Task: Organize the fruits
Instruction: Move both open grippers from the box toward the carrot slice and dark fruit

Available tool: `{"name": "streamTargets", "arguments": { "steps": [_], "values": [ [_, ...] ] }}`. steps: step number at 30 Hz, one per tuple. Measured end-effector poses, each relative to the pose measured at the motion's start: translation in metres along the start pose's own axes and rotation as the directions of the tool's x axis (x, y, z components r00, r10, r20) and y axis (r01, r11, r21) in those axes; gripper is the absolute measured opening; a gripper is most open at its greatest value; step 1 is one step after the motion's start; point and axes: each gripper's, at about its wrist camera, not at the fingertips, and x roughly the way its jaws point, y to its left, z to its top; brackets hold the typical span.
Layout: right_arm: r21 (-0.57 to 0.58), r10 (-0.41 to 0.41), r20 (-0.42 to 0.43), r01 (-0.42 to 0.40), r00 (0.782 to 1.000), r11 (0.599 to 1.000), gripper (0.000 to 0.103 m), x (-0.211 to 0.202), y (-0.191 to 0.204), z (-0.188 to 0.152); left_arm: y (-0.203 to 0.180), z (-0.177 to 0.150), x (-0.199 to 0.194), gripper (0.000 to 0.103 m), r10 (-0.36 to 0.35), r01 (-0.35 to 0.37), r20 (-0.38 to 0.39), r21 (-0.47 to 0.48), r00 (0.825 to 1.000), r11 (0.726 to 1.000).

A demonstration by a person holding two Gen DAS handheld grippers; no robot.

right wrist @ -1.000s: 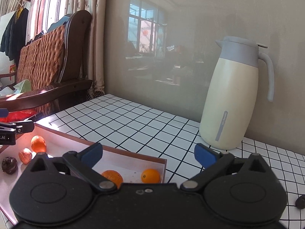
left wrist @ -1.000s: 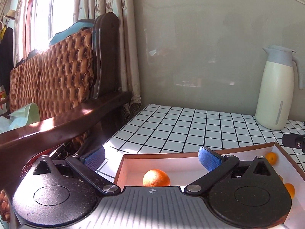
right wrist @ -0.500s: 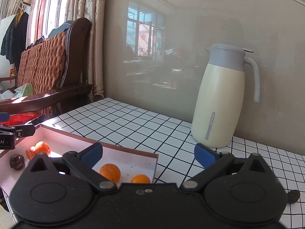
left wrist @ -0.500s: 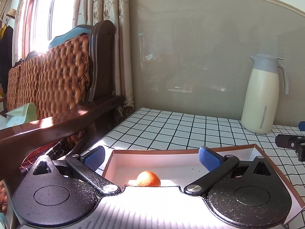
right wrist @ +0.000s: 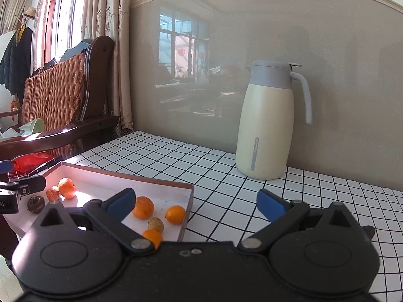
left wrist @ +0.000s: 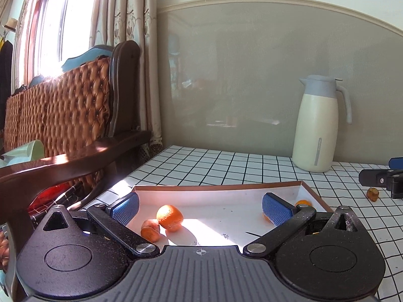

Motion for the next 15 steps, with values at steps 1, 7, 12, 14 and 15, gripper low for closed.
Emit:
{"name": "streamTargets", "arguments": {
  "steps": [1,7,12,14,15],
  "values": [
    [0.0,-0.002,0.004,0.002,1.0,1.0,0.097,-0.005,-0.003,-0.001,-0.002,0.0,-0.004,0.103,-0.006,0.006,0.013,-0.006,1.0,1.0],
    [-0.014,-0.015,0.036,0.015,0.999,1.0,0.097,-0.03,-0.018,-0.003,-0.014,-0.003,-0.013,0.103,-0.01,0.01,0.017,-0.019,1.0,1.0],
    [-0.015,-0.044,0.044,0.045,0.998,0.999,0.097,-0.045,-0.032,-0.009,-0.03,-0.006,-0.027,0.103,-0.041,0.041,0.038,0.003,0.998,0.999],
    [-0.02,-0.052,0.04,0.053,0.998,0.998,0.097,-0.048,-0.036,-0.012,-0.039,-0.008,-0.031,0.103,-0.058,0.057,0.037,0.018,0.998,0.998],
    [-0.023,-0.059,0.037,0.06,0.998,0.998,0.097,-0.051,-0.039,-0.014,-0.043,-0.008,-0.032,0.103,-0.067,0.066,0.035,0.023,0.997,0.998]
  ]
}}
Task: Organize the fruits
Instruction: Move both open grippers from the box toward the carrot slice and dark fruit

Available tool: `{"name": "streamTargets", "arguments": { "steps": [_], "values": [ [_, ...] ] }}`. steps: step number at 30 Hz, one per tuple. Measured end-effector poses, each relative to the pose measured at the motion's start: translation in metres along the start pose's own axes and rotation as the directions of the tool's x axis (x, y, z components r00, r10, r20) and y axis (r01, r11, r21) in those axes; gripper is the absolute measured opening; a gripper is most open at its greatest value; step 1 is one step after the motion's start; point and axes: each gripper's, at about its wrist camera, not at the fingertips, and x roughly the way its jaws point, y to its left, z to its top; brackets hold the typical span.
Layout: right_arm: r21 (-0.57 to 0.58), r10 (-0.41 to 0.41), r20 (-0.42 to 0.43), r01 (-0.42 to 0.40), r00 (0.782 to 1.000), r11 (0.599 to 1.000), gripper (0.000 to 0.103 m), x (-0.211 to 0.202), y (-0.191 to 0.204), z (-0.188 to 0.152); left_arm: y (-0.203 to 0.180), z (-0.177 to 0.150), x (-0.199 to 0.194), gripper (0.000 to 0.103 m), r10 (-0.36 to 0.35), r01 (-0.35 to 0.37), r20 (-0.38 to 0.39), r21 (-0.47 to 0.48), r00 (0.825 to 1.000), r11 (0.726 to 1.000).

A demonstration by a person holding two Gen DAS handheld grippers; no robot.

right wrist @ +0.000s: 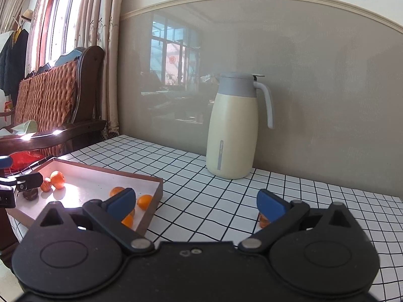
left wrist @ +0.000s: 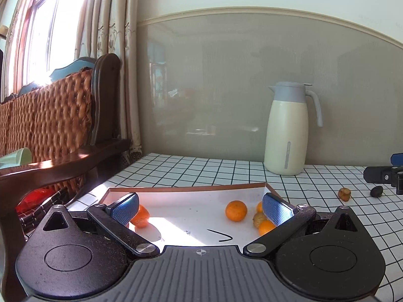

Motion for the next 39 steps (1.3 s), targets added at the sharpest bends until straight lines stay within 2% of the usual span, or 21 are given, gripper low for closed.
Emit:
{"name": "streamTargets", "arguments": {
  "steps": [8,18,29,39],
  "values": [
    [-0.001,-0.029,-0.003,0.029,1.0,1.0,0.097,-0.017,-0.014,-0.009,-0.03,0.001,-0.011,0.103,-0.062,0.062,0.021,0.021,0.998,0.998],
    [0.01,-0.101,-0.018,0.101,0.995,0.995,0.097,-0.037,-0.045,-0.026,-0.066,0.0,-0.006,0.103,-0.14,0.14,0.005,0.048,0.99,0.989],
    [0.029,-0.196,-0.03,0.197,0.98,0.98,0.097,-0.057,-0.08,-0.046,-0.118,-0.003,-0.001,0.103,-0.238,0.237,0.002,0.086,0.971,0.968],
    [0.039,-0.262,-0.051,0.265,0.964,0.964,0.097,-0.058,-0.104,-0.055,-0.166,-0.001,0.012,0.103,-0.313,0.311,-0.007,0.126,0.95,0.942]
  ]
}}
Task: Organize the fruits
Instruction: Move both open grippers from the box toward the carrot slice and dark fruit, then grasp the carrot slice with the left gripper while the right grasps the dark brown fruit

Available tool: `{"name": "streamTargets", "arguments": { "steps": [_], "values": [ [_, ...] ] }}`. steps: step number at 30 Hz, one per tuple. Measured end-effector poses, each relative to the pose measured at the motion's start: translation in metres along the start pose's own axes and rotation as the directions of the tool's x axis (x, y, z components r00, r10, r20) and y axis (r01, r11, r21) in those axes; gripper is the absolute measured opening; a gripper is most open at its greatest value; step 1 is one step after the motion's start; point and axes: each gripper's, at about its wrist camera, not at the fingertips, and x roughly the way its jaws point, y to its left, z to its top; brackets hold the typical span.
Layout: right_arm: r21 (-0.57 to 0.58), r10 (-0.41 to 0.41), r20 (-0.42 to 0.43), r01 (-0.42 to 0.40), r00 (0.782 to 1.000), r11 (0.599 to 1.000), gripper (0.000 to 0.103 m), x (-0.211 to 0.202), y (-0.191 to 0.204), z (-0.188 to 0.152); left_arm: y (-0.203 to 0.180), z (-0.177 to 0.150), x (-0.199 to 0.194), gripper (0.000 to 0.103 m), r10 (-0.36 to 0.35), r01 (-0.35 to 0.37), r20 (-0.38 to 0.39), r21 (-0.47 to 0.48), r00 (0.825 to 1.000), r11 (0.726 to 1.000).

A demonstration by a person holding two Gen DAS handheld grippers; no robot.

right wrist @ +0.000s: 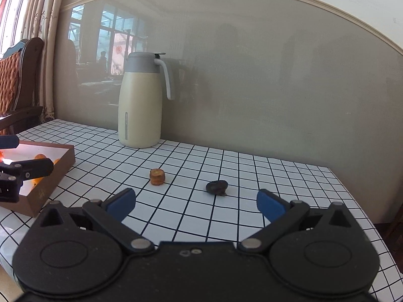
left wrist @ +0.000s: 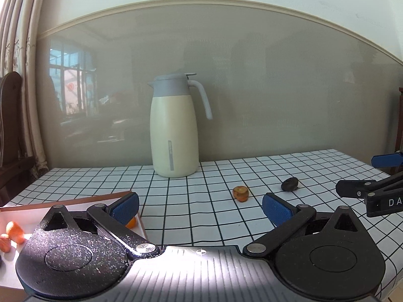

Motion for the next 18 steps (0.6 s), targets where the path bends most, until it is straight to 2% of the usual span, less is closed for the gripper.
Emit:
{"name": "streamTargets", "arguments": {
  "steps": [8,18],
  "values": [
    [-0.001,-0.038,-0.003,0.038,0.999,0.999,0.094,0.019,-0.01,0.005,-0.026,0.007,0.029,0.103,-0.027,0.027,-0.015,0.035,1.0,0.999],
    [0.027,-0.042,-0.048,0.044,0.998,0.999,0.075,0.069,-0.029,0.008,-0.045,0.012,0.087,0.103,-0.039,0.042,-0.057,0.055,0.998,0.998]
  ]
}}
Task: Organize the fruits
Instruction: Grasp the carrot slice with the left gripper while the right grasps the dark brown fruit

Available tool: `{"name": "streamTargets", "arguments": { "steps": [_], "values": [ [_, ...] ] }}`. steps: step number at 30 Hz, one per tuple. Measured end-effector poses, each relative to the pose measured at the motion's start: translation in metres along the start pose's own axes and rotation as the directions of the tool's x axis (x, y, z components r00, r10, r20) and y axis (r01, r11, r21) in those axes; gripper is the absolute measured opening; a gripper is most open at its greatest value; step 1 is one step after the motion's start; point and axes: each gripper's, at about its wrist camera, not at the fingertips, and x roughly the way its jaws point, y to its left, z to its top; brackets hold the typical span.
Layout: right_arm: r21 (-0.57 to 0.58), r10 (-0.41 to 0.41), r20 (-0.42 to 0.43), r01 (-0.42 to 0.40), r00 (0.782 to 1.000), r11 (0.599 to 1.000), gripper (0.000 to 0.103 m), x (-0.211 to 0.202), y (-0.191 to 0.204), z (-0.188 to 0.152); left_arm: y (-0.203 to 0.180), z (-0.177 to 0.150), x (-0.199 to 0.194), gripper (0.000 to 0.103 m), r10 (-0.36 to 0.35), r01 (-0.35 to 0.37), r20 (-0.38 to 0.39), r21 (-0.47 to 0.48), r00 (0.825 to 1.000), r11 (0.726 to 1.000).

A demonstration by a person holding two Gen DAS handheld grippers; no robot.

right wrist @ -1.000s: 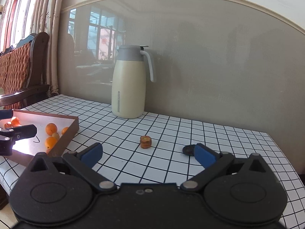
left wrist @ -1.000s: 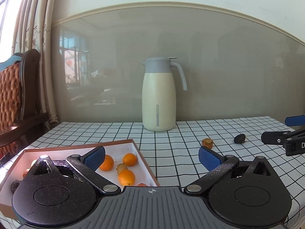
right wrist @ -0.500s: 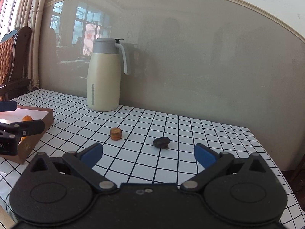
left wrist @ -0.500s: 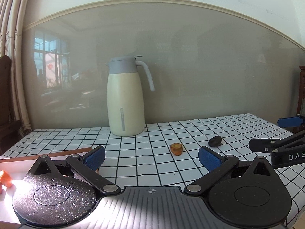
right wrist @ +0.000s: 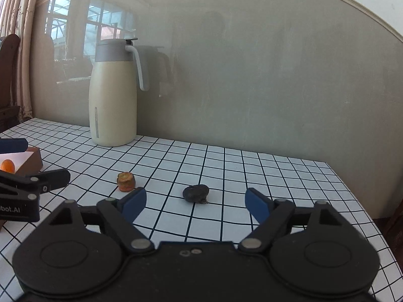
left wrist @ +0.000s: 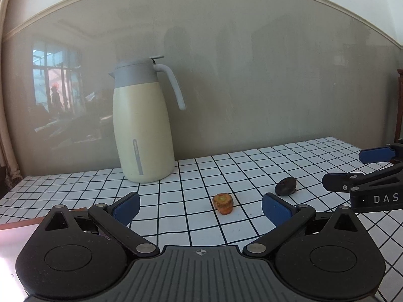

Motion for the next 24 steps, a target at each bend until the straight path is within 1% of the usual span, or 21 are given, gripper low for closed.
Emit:
{"name": "streamTargets", "arguments": {
  "steps": [1,2,3,4,6,9,13,14,15,17,20,22,24],
  "values": [
    [0.001,0.001,-0.006,-0.001,1.0,1.0,0.074,0.007,-0.001,0.001,-0.002,-0.001,0.007,0.103,-0.003,0.003,-0.011,-0.001,1.0,1.0],
    [0.003,0.001,-0.01,-0.001,1.0,1.0,0.074,0.012,-0.003,0.002,-0.005,-0.002,0.015,0.1,-0.006,0.006,-0.026,-0.001,1.0,1.0],
    [0.005,0.001,-0.013,-0.001,1.0,1.0,0.074,0.018,-0.004,0.002,-0.008,-0.003,0.021,0.089,-0.008,0.008,-0.039,-0.001,0.999,1.0],
    [0.008,0.002,-0.016,-0.002,1.0,1.0,0.074,0.023,-0.006,0.003,-0.01,-0.003,0.028,0.085,-0.007,0.007,-0.057,0.0,0.998,1.0],
    [0.014,0.003,-0.027,-0.003,1.0,1.0,0.073,0.034,-0.008,0.004,-0.015,-0.005,0.044,0.085,-0.01,0.01,-0.094,-0.002,0.995,1.0],
    [0.018,0.011,-0.042,-0.01,0.999,1.0,0.072,0.047,-0.009,0.004,-0.02,-0.007,0.061,0.085,-0.015,0.015,-0.121,-0.003,0.993,1.0],
    [0.008,0.02,-0.076,-0.02,0.997,1.0,0.064,0.065,-0.01,0.003,-0.023,-0.005,0.084,0.085,-0.009,0.01,-0.137,0.004,0.99,1.0],
    [0.007,0.021,-0.084,-0.02,0.996,1.0,0.064,0.069,-0.011,0.003,-0.023,-0.005,0.09,0.082,-0.008,0.009,-0.147,0.003,0.989,1.0],
    [0.007,0.021,-0.093,-0.02,0.995,1.0,0.062,0.074,-0.012,0.003,-0.022,-0.004,0.095,0.076,-0.009,0.009,-0.155,-0.002,0.988,1.0],
    [0.011,0.02,-0.104,-0.019,0.994,1.0,0.061,0.083,-0.014,0.003,-0.02,-0.004,0.104,0.073,-0.012,0.01,-0.171,-0.013,0.985,1.0],
    [0.015,0.02,-0.13,-0.019,0.991,1.0,0.056,0.096,-0.016,0.003,-0.02,-0.005,0.116,0.073,-0.015,0.011,-0.188,-0.018,0.982,1.0],
    [0.019,0.025,-0.143,-0.022,0.989,1.0,0.05,0.104,-0.017,0.002,-0.022,-0.005,0.123,0.072,-0.022,0.018,-0.199,-0.023,0.98,1.0],
    [0.014,0.029,-0.159,-0.027,0.987,1.0,0.048,0.111,-0.016,0.0,-0.021,-0.004,0.13,0.071,-0.027,0.022,-0.205,-0.029,0.978,0.999]
  ]
}}
